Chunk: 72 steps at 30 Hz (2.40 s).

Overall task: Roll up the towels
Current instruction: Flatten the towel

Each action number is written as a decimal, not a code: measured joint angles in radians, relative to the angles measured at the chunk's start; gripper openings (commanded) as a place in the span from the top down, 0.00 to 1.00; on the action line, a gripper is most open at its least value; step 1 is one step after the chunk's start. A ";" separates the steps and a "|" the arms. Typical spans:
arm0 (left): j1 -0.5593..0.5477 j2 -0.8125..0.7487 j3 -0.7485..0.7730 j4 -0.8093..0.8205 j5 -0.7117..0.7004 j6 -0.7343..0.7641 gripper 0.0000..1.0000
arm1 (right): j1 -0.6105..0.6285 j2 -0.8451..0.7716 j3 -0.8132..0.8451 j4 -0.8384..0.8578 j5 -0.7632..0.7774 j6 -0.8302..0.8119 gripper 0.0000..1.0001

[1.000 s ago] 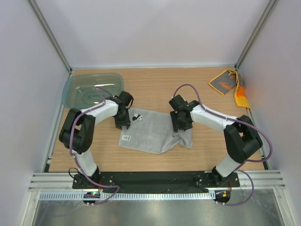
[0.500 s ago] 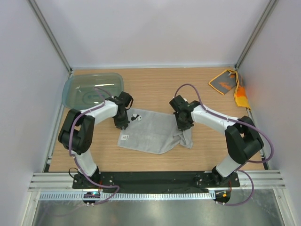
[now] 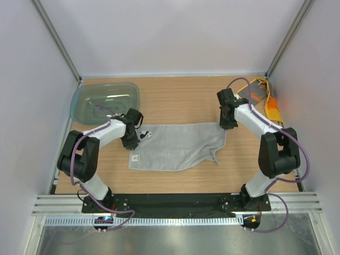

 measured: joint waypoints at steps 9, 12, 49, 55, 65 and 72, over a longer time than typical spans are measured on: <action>0.057 -0.045 -0.043 -0.025 -0.014 -0.031 0.75 | -0.051 0.320 0.217 0.031 -0.014 0.004 0.20; 0.062 -0.043 -0.038 -0.043 -0.023 -0.020 0.54 | -0.057 0.348 0.224 0.024 -0.002 0.004 0.17; -0.095 -0.554 -0.402 -0.120 0.115 -0.259 0.43 | 0.071 -0.185 -0.467 0.332 -0.230 0.215 0.93; -0.096 -0.541 -0.402 -0.116 0.084 -0.274 0.44 | 0.057 -0.182 -0.468 0.334 -0.207 0.249 0.98; -0.096 -0.490 -0.408 -0.092 0.077 -0.271 0.51 | 0.040 -0.201 -0.484 0.336 -0.197 0.304 0.99; -0.096 -0.463 -0.397 -0.093 0.066 -0.250 0.65 | 0.045 -0.241 -0.507 0.287 -0.201 0.315 0.98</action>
